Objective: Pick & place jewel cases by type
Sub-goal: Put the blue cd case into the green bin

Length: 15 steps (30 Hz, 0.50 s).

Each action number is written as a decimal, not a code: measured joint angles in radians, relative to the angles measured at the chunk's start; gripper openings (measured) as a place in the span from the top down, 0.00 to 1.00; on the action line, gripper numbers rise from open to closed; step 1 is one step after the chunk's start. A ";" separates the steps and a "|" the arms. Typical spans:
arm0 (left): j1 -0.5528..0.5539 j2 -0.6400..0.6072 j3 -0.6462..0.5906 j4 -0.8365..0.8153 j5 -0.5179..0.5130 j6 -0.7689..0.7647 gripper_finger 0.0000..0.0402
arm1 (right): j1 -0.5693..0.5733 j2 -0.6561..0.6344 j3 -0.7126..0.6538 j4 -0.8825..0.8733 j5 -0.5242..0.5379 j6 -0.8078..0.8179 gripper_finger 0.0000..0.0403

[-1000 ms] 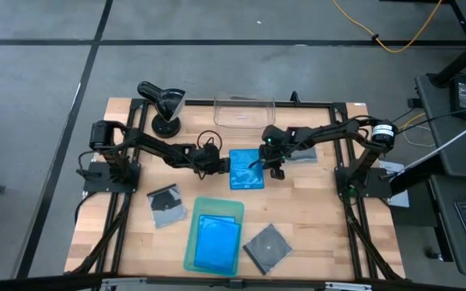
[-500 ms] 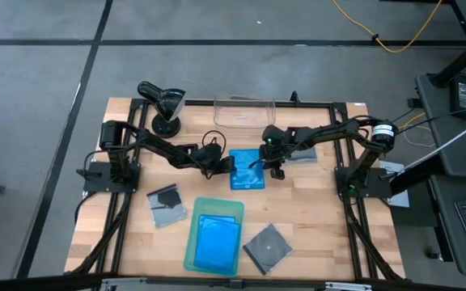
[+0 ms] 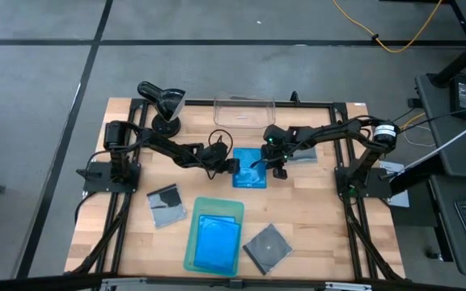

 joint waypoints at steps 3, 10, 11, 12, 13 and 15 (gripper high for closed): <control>0.006 -0.018 0.001 0.027 -0.065 0.022 0.56 | 0.000 0.001 0.001 0.004 0.001 0.000 0.99; 0.011 -0.089 0.016 0.165 -0.105 0.069 0.56 | -0.008 0.002 0.001 0.005 -0.003 -0.009 0.99; 0.012 -0.092 0.017 0.177 -0.090 0.070 0.56 | -0.010 0.003 0.001 0.007 -0.005 -0.011 0.99; 0.014 -0.093 0.018 0.178 -0.074 0.065 0.56 | -0.010 0.003 0.002 0.010 -0.006 -0.015 0.99; 0.018 -0.093 0.018 0.172 -0.060 0.056 0.56 | -0.009 0.003 0.002 0.011 -0.005 -0.019 0.99; 0.024 -0.093 0.017 0.147 -0.048 0.048 0.56 | -0.010 0.003 0.002 0.012 -0.005 -0.021 0.99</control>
